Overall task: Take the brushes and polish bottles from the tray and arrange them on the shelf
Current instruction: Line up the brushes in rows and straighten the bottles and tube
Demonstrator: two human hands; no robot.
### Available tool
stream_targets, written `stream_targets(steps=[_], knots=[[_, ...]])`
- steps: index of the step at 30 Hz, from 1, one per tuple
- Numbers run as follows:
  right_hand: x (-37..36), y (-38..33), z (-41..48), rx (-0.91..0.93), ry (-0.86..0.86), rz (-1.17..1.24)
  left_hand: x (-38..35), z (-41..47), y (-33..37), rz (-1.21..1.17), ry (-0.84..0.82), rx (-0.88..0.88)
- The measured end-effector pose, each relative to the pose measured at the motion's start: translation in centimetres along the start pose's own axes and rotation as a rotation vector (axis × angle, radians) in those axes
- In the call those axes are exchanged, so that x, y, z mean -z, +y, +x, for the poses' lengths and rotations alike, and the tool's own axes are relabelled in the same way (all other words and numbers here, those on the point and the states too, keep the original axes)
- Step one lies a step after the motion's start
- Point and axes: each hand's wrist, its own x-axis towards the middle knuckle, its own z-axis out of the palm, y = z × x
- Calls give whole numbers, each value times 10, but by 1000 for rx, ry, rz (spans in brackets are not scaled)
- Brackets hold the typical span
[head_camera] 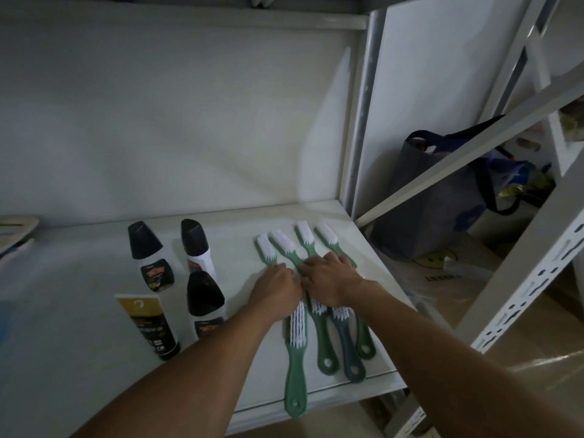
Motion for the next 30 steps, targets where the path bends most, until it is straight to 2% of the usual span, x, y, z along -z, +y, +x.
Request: stream_targets(steps=[6, 9, 13, 22, 30], knots=[[15, -24, 0, -73, -13, -101, 3, -1, 0, 9, 14, 35], [14, -29, 6, -93, 86, -100, 7, 1, 4, 40, 41, 31], [15, -29, 21, -166, 219, -34, 7, -1, 6, 23, 53, 47], [12, -47, 30, -207, 254, 146, 12, -10, 0, -5, 115, 120], [6, -46, 32, -211, 279, 187, 5, -11, -2, 40, 183, 111]])
